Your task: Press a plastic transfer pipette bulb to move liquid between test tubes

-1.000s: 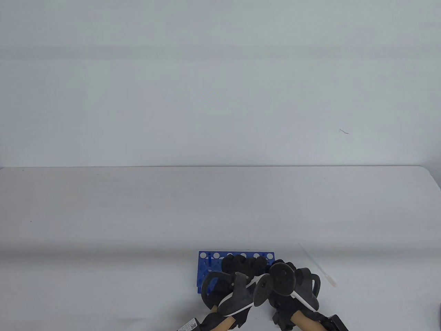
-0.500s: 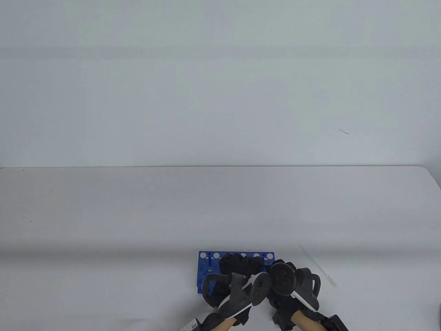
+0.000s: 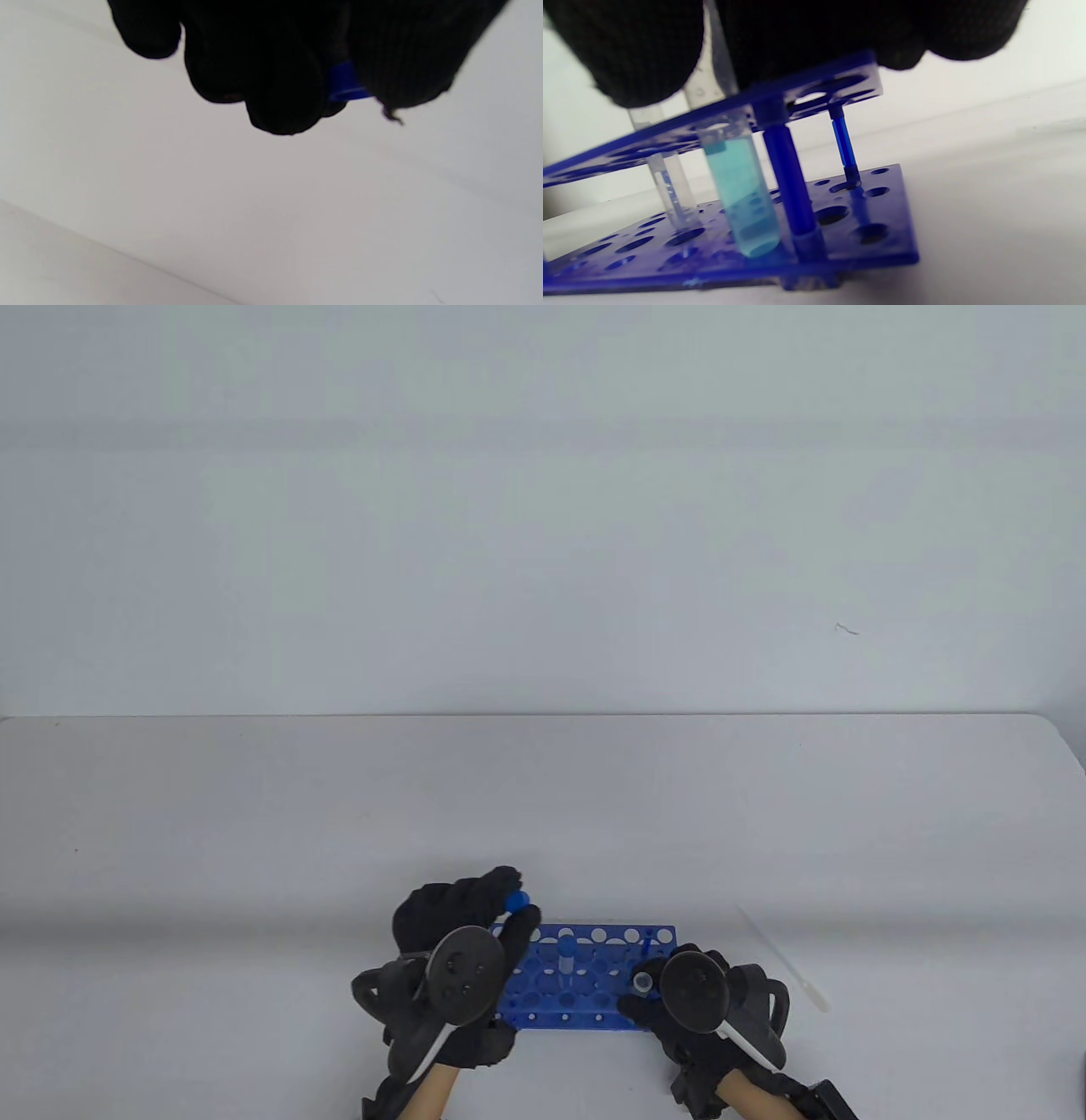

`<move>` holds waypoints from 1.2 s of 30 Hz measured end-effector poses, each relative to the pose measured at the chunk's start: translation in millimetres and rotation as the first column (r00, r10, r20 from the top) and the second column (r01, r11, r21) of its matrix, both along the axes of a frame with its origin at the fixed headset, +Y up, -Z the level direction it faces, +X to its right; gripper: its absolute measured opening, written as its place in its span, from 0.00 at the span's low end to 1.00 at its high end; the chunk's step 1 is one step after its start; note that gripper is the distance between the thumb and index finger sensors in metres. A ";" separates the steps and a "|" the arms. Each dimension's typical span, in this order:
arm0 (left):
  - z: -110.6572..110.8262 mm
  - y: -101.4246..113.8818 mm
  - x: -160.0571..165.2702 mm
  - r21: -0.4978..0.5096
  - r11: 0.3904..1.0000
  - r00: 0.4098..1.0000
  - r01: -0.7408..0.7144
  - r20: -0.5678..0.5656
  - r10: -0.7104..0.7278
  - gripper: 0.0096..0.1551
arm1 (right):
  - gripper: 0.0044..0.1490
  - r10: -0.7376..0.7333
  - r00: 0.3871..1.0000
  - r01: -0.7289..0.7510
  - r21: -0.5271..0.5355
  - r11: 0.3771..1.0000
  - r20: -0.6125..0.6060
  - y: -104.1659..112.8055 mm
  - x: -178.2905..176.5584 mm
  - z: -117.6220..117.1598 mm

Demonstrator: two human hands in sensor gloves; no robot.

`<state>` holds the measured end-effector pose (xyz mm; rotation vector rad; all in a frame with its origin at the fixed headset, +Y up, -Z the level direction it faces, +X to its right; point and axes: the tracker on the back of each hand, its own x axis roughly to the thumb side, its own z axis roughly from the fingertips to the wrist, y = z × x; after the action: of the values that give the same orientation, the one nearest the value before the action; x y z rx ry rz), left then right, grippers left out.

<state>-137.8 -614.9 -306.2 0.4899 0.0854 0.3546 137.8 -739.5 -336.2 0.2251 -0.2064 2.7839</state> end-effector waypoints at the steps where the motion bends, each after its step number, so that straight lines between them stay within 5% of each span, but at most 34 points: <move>1: -5.1 -5.8 -12.1 -0.020 1.000 0.999 0.014 -0.047 -0.015 0.32 | 0.32 0.000 1.000 0.000 0.000 1.000 0.000 0.0 0.0 0.0; 11: -38.4 -66.4 -65.0 -0.259 0.964 0.980 -0.060 -0.198 0.008 0.32 | 0.32 -0.002 1.000 0.002 -0.002 1.000 -0.002 -0.2 0.4 -0.2; 24: -54.0 -137.0 -78.9 -0.504 0.859 0.973 0.094 -0.138 -0.187 0.32 | 0.32 -0.004 1.000 0.004 -0.003 1.000 -0.002 -0.4 0.6 -0.4; 36: -56.8 -152.9 -86.4 -0.594 0.794 0.976 0.128 -0.068 -0.208 0.30 | 0.32 -0.007 1.000 0.007 -0.005 1.000 -0.005 -0.7 1.0 -0.8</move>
<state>-224.2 -767.8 -362.9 -0.1021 0.2692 0.1037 138.8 -740.2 -337.0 0.2289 -0.1987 2.7761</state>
